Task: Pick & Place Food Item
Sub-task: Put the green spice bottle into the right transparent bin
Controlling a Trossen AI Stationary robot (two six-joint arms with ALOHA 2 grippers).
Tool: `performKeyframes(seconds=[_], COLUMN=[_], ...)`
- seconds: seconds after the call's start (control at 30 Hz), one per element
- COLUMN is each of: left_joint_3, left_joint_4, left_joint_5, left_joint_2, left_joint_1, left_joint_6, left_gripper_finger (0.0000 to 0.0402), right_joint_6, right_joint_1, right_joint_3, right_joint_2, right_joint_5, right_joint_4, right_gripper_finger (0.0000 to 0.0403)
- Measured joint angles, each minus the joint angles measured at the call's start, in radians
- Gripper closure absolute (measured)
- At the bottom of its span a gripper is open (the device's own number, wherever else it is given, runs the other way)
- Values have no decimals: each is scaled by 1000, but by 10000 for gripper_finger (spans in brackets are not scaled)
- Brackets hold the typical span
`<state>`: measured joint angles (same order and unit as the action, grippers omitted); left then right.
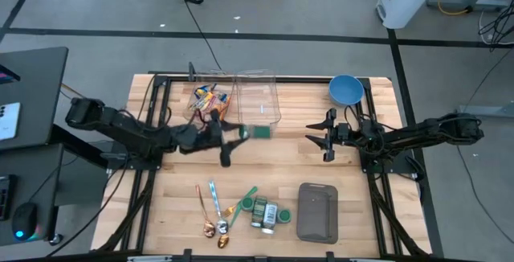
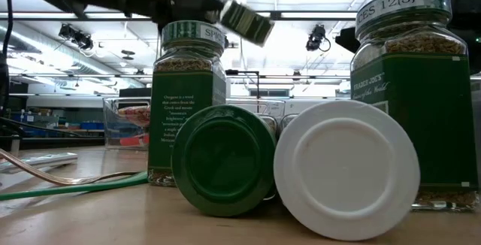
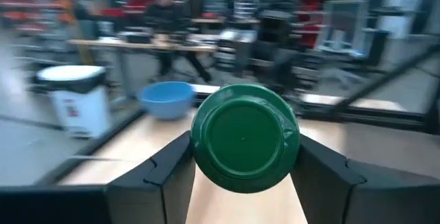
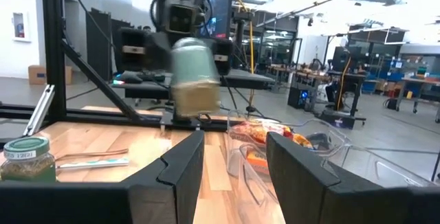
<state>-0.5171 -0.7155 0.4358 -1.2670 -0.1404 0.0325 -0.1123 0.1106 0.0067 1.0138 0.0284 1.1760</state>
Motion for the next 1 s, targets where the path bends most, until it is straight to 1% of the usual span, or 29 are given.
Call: performKeyframes(seconds=[0.1,0.2,0.37,0.5,0.67,0.87,1.0], left_joint_3=[-23,-82,-218,-342,-532,-780,-923], left_joint_4=[55,188,409,597,809,1026,1148], left_joint_5=[7,1,-75,-148,-256,-261,-261], left_joint_2=[4,4,1,-43,-187,-392,-515], left_joint_1=[68,154,325,472,609,676,703], left_joint_6=[-3,-27,-69,-94,-131,-237,-268], left_gripper_finger=[194,194,194,194,194,194,194], right_joint_6=[-2,-4,-4,-4,-4,0,0], right_joint_1=[0,0,0,0,0,0,0], right_joint_3=[0,0,0,0,0,0,0], right_joint_2=[0,0,0,0,0,0,0], right_joint_5=[0,0,0,0,-3,-9,-9], right_joint_4=[1,1,1,1,1,1,1], right_gripper_finger=[236,236,236,236,236,236,236])
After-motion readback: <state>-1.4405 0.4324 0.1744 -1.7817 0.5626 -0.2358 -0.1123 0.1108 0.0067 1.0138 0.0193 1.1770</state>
